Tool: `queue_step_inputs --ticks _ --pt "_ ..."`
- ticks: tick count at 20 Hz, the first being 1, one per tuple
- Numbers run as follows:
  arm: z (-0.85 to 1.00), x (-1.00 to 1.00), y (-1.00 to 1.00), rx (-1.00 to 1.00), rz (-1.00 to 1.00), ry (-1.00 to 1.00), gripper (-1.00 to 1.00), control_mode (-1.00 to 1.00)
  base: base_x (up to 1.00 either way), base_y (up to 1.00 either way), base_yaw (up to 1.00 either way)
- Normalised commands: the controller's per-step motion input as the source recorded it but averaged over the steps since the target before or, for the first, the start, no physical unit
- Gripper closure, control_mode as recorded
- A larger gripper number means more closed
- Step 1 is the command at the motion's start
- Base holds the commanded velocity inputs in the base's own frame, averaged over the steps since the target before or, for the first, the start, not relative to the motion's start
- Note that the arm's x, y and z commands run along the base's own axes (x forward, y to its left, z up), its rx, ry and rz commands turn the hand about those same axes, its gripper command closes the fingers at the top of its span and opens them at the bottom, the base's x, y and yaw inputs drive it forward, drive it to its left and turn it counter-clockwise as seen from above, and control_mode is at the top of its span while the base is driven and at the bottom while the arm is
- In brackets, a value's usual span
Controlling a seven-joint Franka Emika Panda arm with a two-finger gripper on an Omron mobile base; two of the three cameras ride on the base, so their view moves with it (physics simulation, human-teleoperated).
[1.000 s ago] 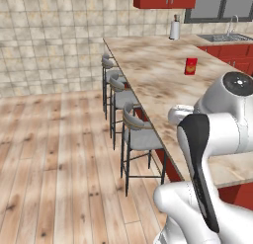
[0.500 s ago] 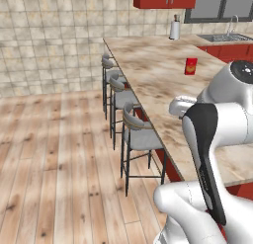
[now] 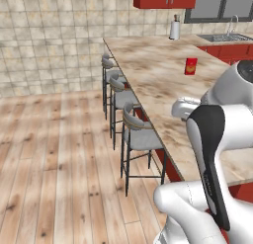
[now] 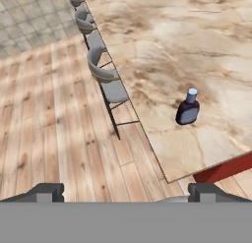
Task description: Move the condiment bottle and shaker from the cabinet to the dining counter.
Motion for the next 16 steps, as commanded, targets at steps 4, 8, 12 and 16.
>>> queue_step_inputs --ticks 4,8,12,16 --pt "0.04 -0.14 0.00 0.00 0.00 0.00 -1.00 -1.00 0.00 0.00 0.00" --pt "0.00 0.00 0.00 0.00 0.00 0.00 -1.00 -1.00 0.00 0.00 0.00" --pt "0.00 0.00 0.00 0.00 0.00 0.00 -1.00 1.00 -0.05 0.00 0.00" --pt "0.00 0.00 0.00 0.00 0.00 0.00 -1.00 1.00 -0.46 -0.22 -0.01"
